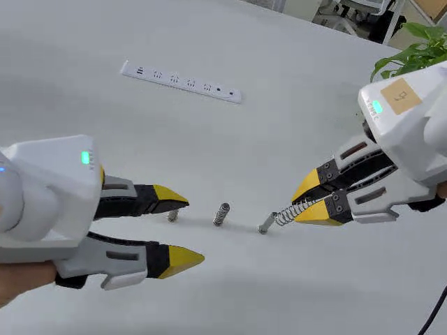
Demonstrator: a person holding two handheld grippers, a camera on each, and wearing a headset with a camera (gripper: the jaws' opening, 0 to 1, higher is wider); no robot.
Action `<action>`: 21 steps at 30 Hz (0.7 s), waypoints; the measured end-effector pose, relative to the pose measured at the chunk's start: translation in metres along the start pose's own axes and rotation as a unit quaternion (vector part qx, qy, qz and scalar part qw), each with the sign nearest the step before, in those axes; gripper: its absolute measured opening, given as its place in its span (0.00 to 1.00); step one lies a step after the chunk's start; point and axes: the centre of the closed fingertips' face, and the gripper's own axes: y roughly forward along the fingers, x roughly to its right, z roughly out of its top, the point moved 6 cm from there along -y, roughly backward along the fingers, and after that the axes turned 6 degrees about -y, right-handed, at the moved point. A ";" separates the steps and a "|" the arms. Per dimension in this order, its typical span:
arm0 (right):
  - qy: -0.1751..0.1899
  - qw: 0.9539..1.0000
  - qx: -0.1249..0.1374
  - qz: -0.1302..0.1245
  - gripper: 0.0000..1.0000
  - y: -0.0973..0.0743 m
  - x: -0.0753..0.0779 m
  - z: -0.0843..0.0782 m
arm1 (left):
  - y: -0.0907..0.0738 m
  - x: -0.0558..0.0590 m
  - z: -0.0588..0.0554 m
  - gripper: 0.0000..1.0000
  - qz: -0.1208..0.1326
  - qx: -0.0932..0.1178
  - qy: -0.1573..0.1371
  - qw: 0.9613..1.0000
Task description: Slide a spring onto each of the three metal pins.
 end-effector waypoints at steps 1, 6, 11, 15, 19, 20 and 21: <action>0.003 1.000 -0.004 -0.002 0.06 0.000 0.001 -0.002 | -0.002 -0.002 -0.002 0.44 0.004 -0.002 -0.001 1.000; 0.022 0.999 -0.026 -0.010 0.06 0.006 0.016 -0.020 | -0.012 -0.013 -0.010 0.53 0.018 -0.010 -0.004 1.000; 0.036 0.998 -0.046 -0.011 0.06 0.014 0.026 -0.035 | -0.019 -0.022 -0.019 0.60 0.032 -0.019 -0.012 0.999; 0.044 0.997 -0.060 -0.008 0.06 0.024 0.034 -0.043 | -0.024 -0.028 -0.024 0.64 0.043 -0.015 -0.021 0.999; 0.048 0.996 -0.070 -0.006 0.06 0.032 0.038 -0.045 | -0.028 -0.034 -0.029 0.68 0.049 -0.016 -0.029 0.998; 0.048 0.996 -0.071 -0.004 0.06 0.034 0.039 -0.045 | -0.028 -0.034 -0.030 0.70 0.049 -0.015 -0.031 0.998; 0.049 0.996 -0.073 -0.002 0.06 0.036 0.039 -0.045 | -0.028 -0.035 -0.031 0.72 0.049 -0.015 -0.033 0.998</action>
